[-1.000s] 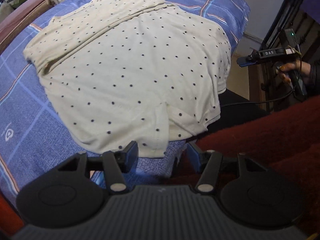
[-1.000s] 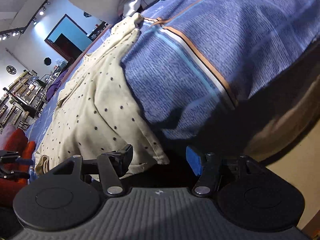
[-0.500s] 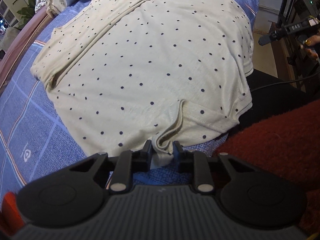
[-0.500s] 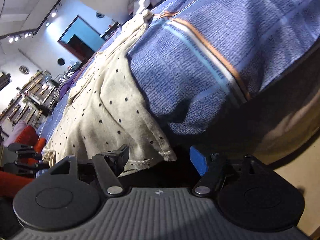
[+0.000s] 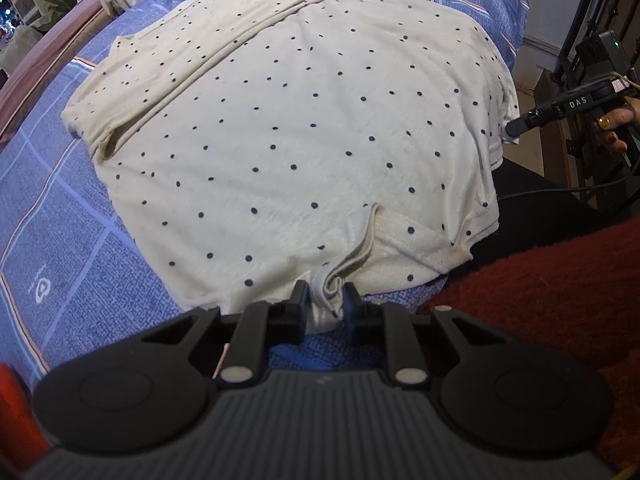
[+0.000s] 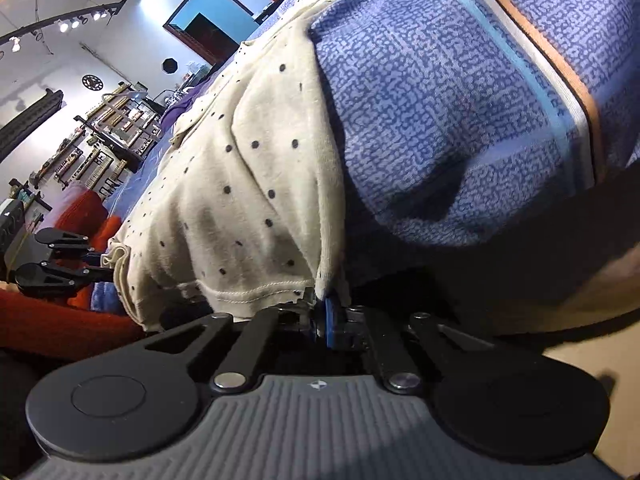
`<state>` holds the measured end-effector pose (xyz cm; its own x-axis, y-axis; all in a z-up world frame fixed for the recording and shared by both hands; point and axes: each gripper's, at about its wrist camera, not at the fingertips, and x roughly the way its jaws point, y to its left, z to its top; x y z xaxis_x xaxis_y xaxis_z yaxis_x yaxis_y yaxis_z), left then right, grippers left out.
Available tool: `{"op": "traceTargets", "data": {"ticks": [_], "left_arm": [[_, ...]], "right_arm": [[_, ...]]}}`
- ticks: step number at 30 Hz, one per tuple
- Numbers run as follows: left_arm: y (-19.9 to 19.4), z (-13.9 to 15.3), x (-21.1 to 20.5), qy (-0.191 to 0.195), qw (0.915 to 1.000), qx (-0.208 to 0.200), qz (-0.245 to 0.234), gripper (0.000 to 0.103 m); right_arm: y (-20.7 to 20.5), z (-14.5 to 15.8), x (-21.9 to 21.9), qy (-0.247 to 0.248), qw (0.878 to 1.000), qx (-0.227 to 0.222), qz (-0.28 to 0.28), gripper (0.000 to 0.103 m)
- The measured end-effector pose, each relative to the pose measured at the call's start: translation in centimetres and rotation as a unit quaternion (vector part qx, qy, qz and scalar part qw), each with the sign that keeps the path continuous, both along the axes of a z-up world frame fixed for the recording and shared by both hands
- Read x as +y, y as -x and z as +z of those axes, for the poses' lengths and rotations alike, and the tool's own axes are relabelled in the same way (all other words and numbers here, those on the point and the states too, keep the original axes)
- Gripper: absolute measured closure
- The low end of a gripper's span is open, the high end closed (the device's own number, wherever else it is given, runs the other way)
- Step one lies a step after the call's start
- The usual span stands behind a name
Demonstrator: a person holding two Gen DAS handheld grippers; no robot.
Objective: Fold small clothes
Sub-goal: 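Lift the hem with both grippers and fold it toward the collar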
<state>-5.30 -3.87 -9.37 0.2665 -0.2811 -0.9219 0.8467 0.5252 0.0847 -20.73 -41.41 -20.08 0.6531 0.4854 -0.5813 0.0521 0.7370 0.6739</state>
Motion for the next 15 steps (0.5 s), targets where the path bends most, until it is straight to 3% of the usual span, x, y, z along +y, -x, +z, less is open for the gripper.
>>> {"op": "traceTargets", "data": {"ticks": [3, 7, 10, 11, 13, 14, 15], "left_arm": [[-0.8, 1.0, 1.3, 0.028, 0.9992, 0.014, 0.025, 0.089], [-2.5, 2.5, 3.0, 0.082, 0.9938, 0.049, 0.056, 0.093], [-2.8, 2.2, 2.8, 0.074, 0.9945, 0.062, 0.042, 0.093], [-2.4, 1.7, 2.4, 0.058, 0.9958, 0.065, 0.027, 0.091], [-1.3, 0.8, 1.9, 0.046, 0.9978, 0.044, 0.019, 0.067], [-0.7, 0.3, 1.7, 0.04, 0.9985, 0.034, 0.013, 0.047], [-0.2, 0.0, 1.6, 0.039, 0.9988, 0.029, 0.007, 0.043]], "right_arm": [[2.2, 1.8, -0.5, -0.038, 0.999, -0.006, -0.031, 0.096], [4.0, 5.4, -1.3, -0.119, 0.988, -0.059, -0.077, 0.096], [3.3, 7.4, -1.6, -0.151, 0.982, -0.087, -0.076, 0.096], [2.7, 7.9, -1.1, -0.134, 0.985, -0.084, -0.067, 0.096], [1.5, 8.1, -0.6, -0.104, 0.992, -0.061, -0.043, 0.096], [1.3, 7.8, -0.5, -0.104, 0.992, -0.054, -0.041, 0.096], [1.2, 7.5, -0.5, -0.105, 0.992, -0.049, -0.042, 0.096]]}}
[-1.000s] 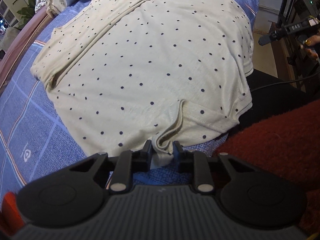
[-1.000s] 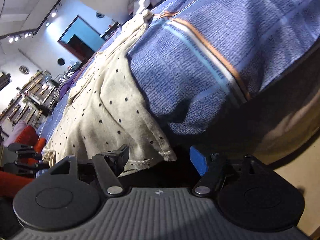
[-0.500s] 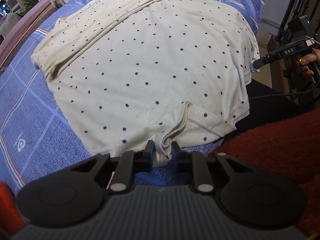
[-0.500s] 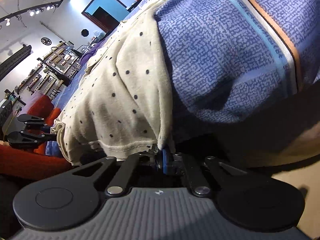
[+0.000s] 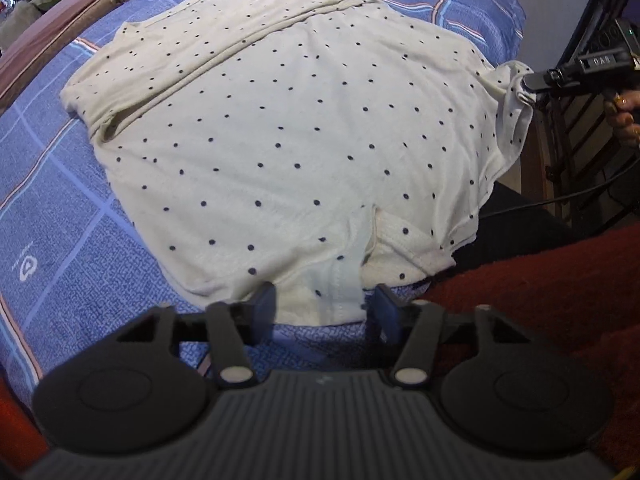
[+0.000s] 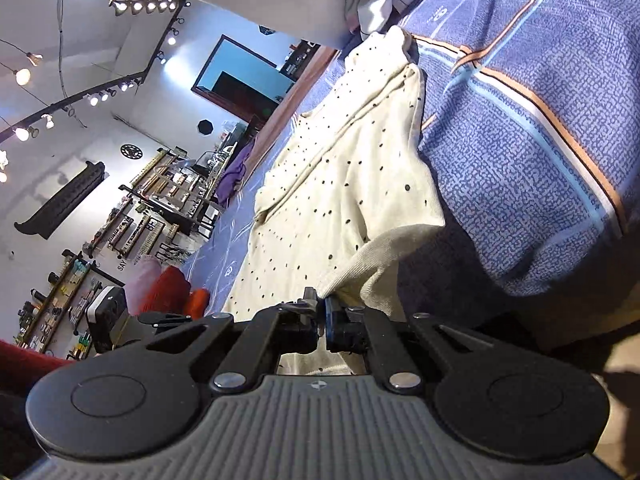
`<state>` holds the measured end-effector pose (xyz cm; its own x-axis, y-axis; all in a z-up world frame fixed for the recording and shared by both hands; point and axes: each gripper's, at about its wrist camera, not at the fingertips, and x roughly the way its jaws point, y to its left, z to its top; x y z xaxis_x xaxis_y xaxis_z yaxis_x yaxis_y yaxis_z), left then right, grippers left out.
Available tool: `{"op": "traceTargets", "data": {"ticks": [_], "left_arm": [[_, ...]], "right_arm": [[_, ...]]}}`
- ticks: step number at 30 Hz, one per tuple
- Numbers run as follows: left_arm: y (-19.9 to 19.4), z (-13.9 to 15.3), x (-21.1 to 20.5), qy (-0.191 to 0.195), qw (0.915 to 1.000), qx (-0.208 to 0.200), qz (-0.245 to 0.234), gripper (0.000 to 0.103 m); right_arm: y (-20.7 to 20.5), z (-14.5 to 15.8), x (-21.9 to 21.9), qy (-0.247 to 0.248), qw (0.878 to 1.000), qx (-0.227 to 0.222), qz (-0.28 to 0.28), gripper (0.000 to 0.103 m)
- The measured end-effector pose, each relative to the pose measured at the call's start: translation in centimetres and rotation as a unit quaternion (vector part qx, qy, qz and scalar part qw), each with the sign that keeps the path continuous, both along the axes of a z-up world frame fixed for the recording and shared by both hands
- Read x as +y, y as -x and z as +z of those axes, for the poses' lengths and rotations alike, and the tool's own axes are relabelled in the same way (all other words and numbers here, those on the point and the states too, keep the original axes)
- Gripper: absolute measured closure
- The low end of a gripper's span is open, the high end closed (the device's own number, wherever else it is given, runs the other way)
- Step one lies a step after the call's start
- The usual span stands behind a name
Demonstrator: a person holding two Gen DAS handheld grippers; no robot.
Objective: Fold small clothes
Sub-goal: 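Lift the hem with both grippers and fold it toward the collar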
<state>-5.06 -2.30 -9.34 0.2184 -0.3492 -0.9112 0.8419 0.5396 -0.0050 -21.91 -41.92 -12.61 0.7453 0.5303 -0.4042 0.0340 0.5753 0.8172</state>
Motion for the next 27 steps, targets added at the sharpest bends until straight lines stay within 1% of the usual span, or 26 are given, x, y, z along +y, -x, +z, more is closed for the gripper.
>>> {"op": "traceTargets", "data": {"ticks": [2, 4, 5, 6, 8, 9, 11, 12, 13, 16, 18, 20, 22, 23, 26, 27], "left_arm": [[0.6, -0.7, -0.4, -0.002, 1.0, -0.004, -0.002, 0.043], [1.0, -0.9, -0.7, 0.002, 0.9999, -0.015, 0.006, 0.047], [1.0, -0.8, -0.8, 0.009, 0.9998, -0.017, 0.007, 0.061], [1.0, -0.9, -1.1, 0.012, 0.9997, -0.017, 0.011, 0.08], [1.0, -1.3, -1.8, -0.012, 0.9989, -0.042, 0.018, 0.093], [1.1, -1.5, -2.1, -0.022, 0.9981, -0.054, 0.02, 0.095], [1.3, -1.3, -2.3, -0.025, 0.9975, -0.062, 0.025, 0.097], [1.4, -0.6, -2.1, -0.018, 0.9974, -0.065, 0.026, 0.097], [1.4, 0.2, -1.7, -0.007, 0.9974, -0.066, 0.029, 0.097], [0.1, 2.9, 0.0, 0.027, 0.9957, -0.066, 0.059, 0.097], [-1.4, 4.2, 1.2, 0.041, 0.9932, -0.071, 0.083, 0.097], [-3.0, 4.8, 2.1, 0.046, 0.9913, -0.073, 0.1, 0.097], [-4.5, 5.2, 2.6, 0.051, 0.9895, -0.079, 0.111, 0.097], [-5.5, 5.4, 2.8, 0.053, 0.9888, -0.078, 0.116, 0.097], [-8.9, 6.5, 3.2, 0.077, 0.9827, -0.085, 0.145, 0.097], [-10.2, 7.0, 3.4, 0.088, 0.979, -0.092, 0.16, 0.097]], "right_arm": [[-0.1, -0.4, -0.1, -0.001, 1.0, 0.005, -0.001, 0.096], [0.1, -0.8, -0.2, -0.006, 1.0, 0.007, -0.011, 0.096], [0.1, -0.7, -0.3, -0.007, 1.0, 0.008, -0.014, 0.096], [0.3, -0.9, -0.4, -0.005, 1.0, 0.01, -0.016, 0.096], [0.5, -1.1, -0.4, -0.011, 1.0, 0.014, -0.02, 0.096], [0.5, -1.1, -0.4, -0.009, 1.0, 0.015, -0.022, 0.096], [0.6, -1.2, -0.5, -0.012, 0.999, 0.014, -0.026, 0.096], [0.7, -1.2, -0.5, -0.015, 0.999, 0.012, -0.027, 0.096], [0.7, -1.2, -0.5, -0.015, 0.999, 0.011, -0.029, 0.096], [0.6, -1.0, -0.3, -0.015, 1.0, 0.008, -0.025, 0.096], [0.3, -0.8, -0.4, -0.021, 1.0, 0.002, -0.021, 0.096], [0.0, -0.6, -0.5, -0.032, 0.999, -0.006, -0.024, 0.096], [-0.5, -0.3, -0.8, -0.059, 0.997, -0.022, -0.032, 0.096], [-0.9, 0.0, -0.9, -0.064, 0.997, -0.029, -0.033, 0.096], [-3.2, 1.5, -1.4, -0.071, 0.996, -0.044, -0.035, 0.096], [-4.2, 2.0, -1.8, -0.076, 0.995, -0.05, -0.038, 0.096]]}}
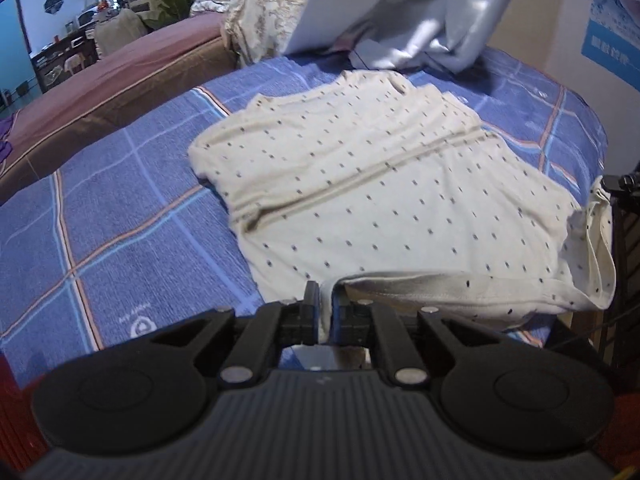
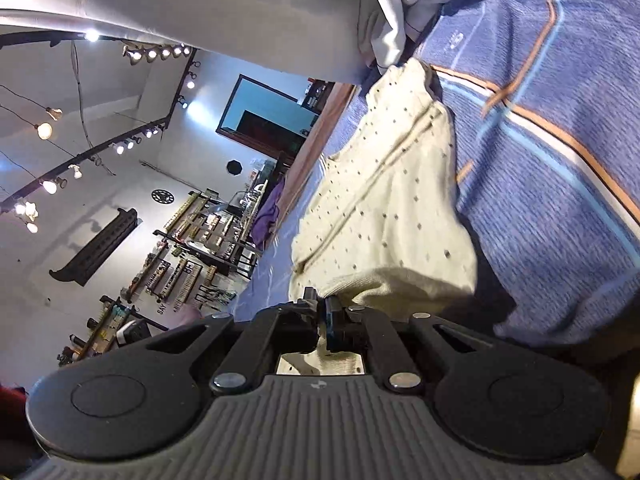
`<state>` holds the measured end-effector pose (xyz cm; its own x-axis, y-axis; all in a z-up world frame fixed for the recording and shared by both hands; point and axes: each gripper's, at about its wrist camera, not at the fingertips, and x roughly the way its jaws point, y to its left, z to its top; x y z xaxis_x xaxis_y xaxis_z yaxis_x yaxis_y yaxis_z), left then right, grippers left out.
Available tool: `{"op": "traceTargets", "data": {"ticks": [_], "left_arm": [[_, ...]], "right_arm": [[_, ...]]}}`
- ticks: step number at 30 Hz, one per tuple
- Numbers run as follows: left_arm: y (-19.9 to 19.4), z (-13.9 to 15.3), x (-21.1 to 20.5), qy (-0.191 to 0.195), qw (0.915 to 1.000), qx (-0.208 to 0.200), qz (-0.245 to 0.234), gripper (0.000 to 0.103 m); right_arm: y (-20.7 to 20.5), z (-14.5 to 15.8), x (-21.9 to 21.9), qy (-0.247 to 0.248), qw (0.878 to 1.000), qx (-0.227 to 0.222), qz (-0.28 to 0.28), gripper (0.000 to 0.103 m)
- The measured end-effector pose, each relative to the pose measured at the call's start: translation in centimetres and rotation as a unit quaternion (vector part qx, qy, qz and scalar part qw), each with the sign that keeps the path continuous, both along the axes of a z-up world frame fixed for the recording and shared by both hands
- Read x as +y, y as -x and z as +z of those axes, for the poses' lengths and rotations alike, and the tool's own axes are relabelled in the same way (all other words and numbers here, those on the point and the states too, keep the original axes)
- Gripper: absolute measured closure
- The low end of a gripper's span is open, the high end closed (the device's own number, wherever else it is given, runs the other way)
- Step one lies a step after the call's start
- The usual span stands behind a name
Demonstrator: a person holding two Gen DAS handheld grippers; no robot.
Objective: Fold small clothes
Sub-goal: 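Lift the hem with both grippers and fold it toward the collar, then open both grippers and release the folded shirt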
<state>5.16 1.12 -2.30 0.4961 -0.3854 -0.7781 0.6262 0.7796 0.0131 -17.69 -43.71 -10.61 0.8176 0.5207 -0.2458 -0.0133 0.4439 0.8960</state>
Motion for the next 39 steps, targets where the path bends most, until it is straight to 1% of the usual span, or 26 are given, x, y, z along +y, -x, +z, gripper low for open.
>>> {"op": "traceTargets", "data": {"ticks": [1, 4, 7, 9, 11, 14, 19, 24, 27, 28, 29, 30, 31, 32, 33, 34, 35, 36, 37, 38, 39], "left_arm": [[-1.2, 0.5, 0.1, 0.011, 0.9998, -0.007, 0.013, 0.097], [-5.3, 1.7, 0.1, 0.027, 0.9982, -0.03, 0.046, 0.097], [-10.3, 2.2, -0.2, 0.043, 0.9947, -0.035, 0.086, 0.097], [-13.7, 2.2, -1.0, 0.045, 0.9929, -0.034, 0.104, 0.097], [-17.0, 1.8, -2.0, 0.043, 0.9921, -0.032, 0.114, 0.097], [-21.5, 0.4, -3.5, 0.022, 0.9924, -0.02, 0.12, 0.097], [-27.4, -3.0, -4.0, 0.003, 0.9911, 0.018, 0.132, 0.097], [-31.4, -6.7, -2.8, 0.006, 0.9863, 0.06, 0.153, 0.097], [-32.7, -8.2, -2.3, 0.0, 0.9852, 0.065, 0.158, 0.095], [-33.0, -8.6, -2.2, -0.002, 0.9849, 0.065, 0.16, 0.092], [-33.2, -8.9, -2.2, -0.004, 0.9845, 0.06, 0.164, 0.084], [-33.4, -9.1, -2.1, -0.015, 0.9837, 0.055, 0.17, 0.067], [-33.4, -9.2, -2.1, -0.029, 0.9825, 0.05, 0.177, 0.056], [-33.3, -9.2, -2.0, -0.038, 0.9814, 0.039, 0.184, 0.039], [-33.0, -8.9, -1.8, -0.045, 0.9803, 0.018, 0.191, 0.03], [-32.7, -8.5, -1.5, -0.053, 0.9789, 0.001, 0.197, 0.029], [-32.3, -8.1, -1.4, -0.066, 0.9761, -0.013, 0.207, 0.027], [-31.8, -7.5, -1.3, -0.072, 0.9738, -0.023, 0.215, 0.024], [-31.0, -6.8, -1.2, -0.067, 0.9744, -0.028, 0.213, 0.023], [-30.1, -6.2, -1.1, -0.051, 0.977, -0.025, 0.206, 0.023], [-28.6, -5.3, -0.9, -0.021, 0.9788, -0.015, 0.203, 0.023]], "right_arm": [[-1.3, 0.5, -0.5, -0.004, 1.0, -0.005, -0.005, 0.096], [-5.5, 2.1, -2.2, -0.006, 1.0, -0.006, -0.026, 0.096], [-10.5, 3.6, -3.8, 0.031, 0.999, 0.0, -0.031, 0.096], [-14.1, 4.0, -4.9, 0.055, 0.998, 0.007, -0.039, 0.096], [-18.1, 4.1, -6.2, 0.065, 0.996, 0.014, -0.058, 0.096], [-23.4, 4.2, -7.3, 0.097, 0.992, 0.022, -0.072, 0.096], [-30.1, 3.0, -8.4, 0.11, 0.989, 0.044, -0.089, 0.096], [-33.9, 0.8, -9.0, 0.122, 0.985, 0.072, -0.094, 0.096], [-34.9, -0.5, -9.4, 0.13, 0.983, 0.085, -0.099, 0.096], [-35.1, -0.7, -9.6, 0.134, 0.981, 0.088, -0.105, 0.096], [-35.1, -0.9, -9.7, 0.135, 0.981, 0.09, -0.111, 0.096], [-35.2, -1.3, -9.8, 0.14, 0.978, 0.101, -0.117, 0.093], [-35.2, -1.4, -9.8, 0.156, 0.974, 0.116, -0.12, 0.082], [-35.4, -1.5, -9.7, 0.182, 0.967, 0.131, -0.121, 0.071], [-35.1, -1.1, -9.4, 0.217, 0.958, 0.138, -0.126, 0.039], [-34.6, -0.6, -9.1, 0.245, 0.951, 0.133, -0.134, 0.01], [-34.0, -0.1, -8.9, 0.264, 0.946, 0.123, -0.141, 0.0], [-33.2, 0.6, -8.7, 0.278, 0.942, 0.114, -0.151, 0.0], [-32.5, 1.3, -8.5, 0.287, 0.939, 0.103, -0.156, 0.0], [-31.8, 2.0, -8.1, 0.294, 0.94, 0.091, -0.15, 0.001], [-31.4, 2.6, -7.5, 0.303, 0.941, 0.082, -0.129, 0.008]]}}
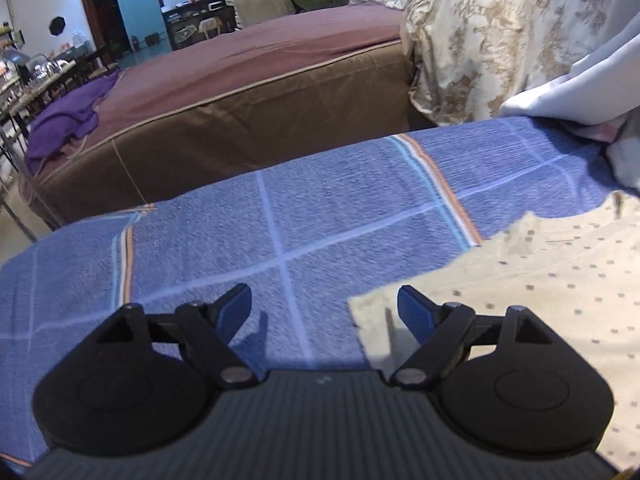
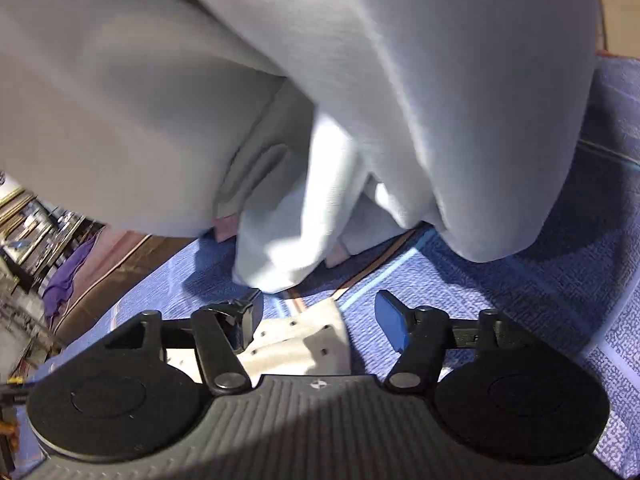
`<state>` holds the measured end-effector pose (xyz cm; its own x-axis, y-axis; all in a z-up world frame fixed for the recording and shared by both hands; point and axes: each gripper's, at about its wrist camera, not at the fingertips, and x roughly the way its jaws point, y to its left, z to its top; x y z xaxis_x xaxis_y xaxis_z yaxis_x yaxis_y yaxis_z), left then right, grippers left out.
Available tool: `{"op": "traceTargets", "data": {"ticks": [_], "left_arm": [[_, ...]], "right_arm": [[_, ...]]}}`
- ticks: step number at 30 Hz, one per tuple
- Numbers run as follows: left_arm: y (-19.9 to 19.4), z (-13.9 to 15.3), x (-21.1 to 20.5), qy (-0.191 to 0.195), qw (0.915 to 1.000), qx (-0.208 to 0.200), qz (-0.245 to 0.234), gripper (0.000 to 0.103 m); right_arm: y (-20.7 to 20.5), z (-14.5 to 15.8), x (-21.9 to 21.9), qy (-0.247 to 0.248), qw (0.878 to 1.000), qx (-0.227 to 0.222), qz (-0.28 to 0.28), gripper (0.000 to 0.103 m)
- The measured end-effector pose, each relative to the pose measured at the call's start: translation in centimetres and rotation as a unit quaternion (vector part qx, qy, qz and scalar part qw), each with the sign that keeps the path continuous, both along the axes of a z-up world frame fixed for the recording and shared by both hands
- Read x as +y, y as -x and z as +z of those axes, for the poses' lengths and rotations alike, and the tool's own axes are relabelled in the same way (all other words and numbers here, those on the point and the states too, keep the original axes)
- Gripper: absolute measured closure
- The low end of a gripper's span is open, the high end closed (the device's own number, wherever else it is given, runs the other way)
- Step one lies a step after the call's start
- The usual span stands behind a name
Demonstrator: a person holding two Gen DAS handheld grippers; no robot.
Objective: Fold small clothes
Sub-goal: 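Open both grippers and release the folded shirt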
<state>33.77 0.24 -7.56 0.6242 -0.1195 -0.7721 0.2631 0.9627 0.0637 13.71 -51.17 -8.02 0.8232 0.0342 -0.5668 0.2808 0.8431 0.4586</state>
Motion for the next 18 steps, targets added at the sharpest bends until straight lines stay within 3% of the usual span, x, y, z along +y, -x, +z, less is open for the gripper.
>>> {"op": "traceTargets", "data": {"ticks": [1, 3, 6, 9, 14, 18], "left_arm": [[1.6, 0.5, 0.1, 0.032, 0.9995, 0.004, -0.002, 0.023], [5.7, 1.2, -0.1, 0.082, 0.9965, 0.009, -0.016, 0.023], [12.1, 0.7, -0.9, 0.07, 0.9973, 0.002, -0.019, 0.03], [17.1, -0.8, -0.9, 0.04, 0.9987, 0.02, -0.023, 0.042], [20.8, -2.9, -0.7, 0.01, 0.9997, 0.014, -0.019, 0.061], [21.9, -1.5, -1.5, 0.024, 0.9994, -0.023, -0.013, 0.061]], "right_arm": [[0.4, 0.8, 1.2, 0.017, 0.999, 0.004, 0.038, 0.016], [1.6, 1.9, 4.3, 0.074, 0.992, 0.017, 0.101, 0.02], [4.4, 2.0, 8.3, 0.134, 0.975, 0.027, 0.174, 0.023], [7.4, 1.4, 11.2, 0.219, 0.956, 0.049, 0.187, 0.025], [11.0, -0.7, 10.2, 0.2, 0.968, 0.074, 0.134, 0.025], [12.5, -1.6, 9.5, 0.163, 0.978, 0.08, 0.107, 0.025]]}}
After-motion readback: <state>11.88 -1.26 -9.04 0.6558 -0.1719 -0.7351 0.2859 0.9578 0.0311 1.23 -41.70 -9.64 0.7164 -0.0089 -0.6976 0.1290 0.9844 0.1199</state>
